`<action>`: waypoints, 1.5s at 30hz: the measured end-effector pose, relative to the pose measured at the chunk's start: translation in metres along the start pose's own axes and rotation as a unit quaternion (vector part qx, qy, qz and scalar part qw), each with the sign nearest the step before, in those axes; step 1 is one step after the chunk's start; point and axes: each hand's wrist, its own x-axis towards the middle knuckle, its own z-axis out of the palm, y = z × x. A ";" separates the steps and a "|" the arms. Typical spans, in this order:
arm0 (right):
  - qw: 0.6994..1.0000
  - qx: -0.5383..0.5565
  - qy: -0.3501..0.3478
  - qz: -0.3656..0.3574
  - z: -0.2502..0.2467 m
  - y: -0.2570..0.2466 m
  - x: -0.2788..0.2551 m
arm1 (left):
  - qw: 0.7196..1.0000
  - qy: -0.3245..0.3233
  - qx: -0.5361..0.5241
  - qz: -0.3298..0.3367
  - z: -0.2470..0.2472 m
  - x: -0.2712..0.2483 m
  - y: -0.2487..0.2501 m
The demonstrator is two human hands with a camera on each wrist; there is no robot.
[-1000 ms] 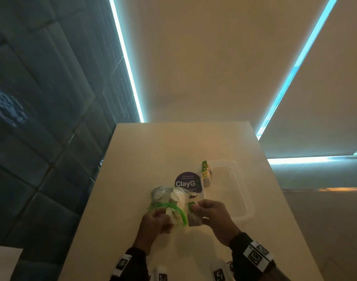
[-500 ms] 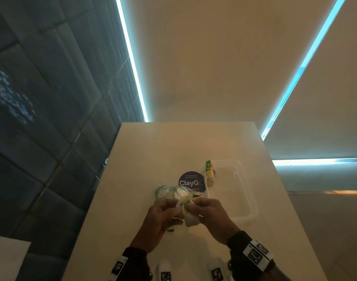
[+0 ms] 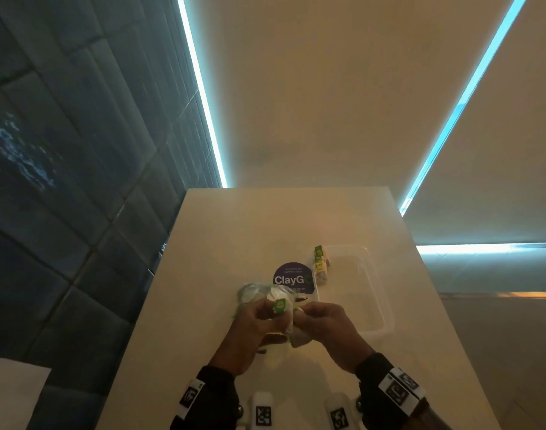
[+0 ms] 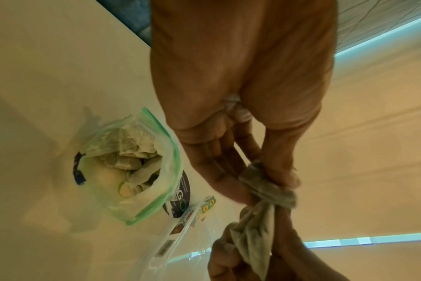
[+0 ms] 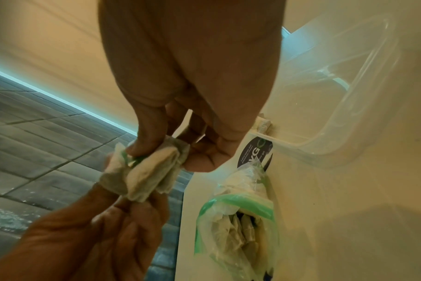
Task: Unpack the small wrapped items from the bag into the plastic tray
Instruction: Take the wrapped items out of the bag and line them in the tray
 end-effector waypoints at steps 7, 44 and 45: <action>0.997 0.073 0.019 0.004 -0.013 -0.012 -0.003 | 0.975 0.148 0.161 0.051 0.009 0.009 -0.004; 0.988 -0.029 0.150 -0.034 -0.001 0.004 0.013 | 0.951 0.176 0.227 0.113 0.044 0.040 -0.005; 0.988 -0.040 0.145 -0.039 -0.004 0.003 0.012 | 0.952 0.175 0.226 0.110 0.042 0.041 -0.006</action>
